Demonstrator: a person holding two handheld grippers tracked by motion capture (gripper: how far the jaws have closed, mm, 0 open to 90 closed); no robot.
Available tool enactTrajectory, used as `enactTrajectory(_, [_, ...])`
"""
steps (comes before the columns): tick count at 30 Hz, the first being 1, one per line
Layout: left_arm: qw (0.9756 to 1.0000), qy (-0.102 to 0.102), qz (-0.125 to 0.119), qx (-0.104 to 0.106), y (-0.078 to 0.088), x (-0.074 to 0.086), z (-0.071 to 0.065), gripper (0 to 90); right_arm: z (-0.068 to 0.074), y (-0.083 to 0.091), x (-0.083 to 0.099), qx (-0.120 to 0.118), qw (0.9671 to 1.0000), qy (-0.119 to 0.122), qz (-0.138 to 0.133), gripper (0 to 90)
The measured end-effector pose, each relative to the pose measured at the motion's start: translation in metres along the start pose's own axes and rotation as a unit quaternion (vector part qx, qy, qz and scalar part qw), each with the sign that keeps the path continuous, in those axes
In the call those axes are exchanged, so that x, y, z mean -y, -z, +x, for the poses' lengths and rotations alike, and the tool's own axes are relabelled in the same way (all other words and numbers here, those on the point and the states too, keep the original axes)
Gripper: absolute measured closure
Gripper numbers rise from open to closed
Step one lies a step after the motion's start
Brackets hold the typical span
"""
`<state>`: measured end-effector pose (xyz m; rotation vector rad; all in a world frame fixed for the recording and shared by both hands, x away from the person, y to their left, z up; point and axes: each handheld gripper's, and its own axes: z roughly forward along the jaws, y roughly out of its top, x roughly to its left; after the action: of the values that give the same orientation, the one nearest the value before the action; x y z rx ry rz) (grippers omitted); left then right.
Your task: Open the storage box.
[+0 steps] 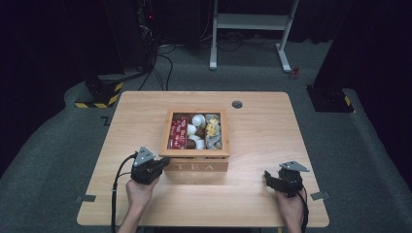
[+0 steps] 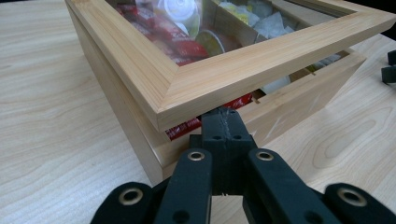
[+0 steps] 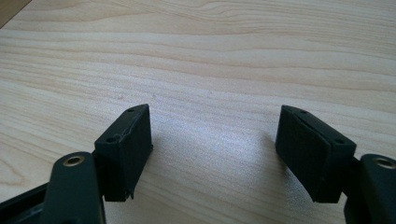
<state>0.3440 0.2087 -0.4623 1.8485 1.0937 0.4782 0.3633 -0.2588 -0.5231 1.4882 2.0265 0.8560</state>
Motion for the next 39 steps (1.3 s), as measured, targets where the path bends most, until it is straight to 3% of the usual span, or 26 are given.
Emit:
enactTrajectory(35, [0.9999, -0.009, 0.008, -0.004, -0.005, -0.04, 0.001, 90.0, 0.002, 0.0, 0.0, 0.004, 1.0, -0.003, 0.0, 27.0])
enactTrajectory(39, [0.9998, -0.016, 0.007, -0.005, -0.003, -0.047, 0.002, 90.0, 0.008, 0.004, 0.0, -0.012, 0.9998, 0.01, 0.011, 32.7])
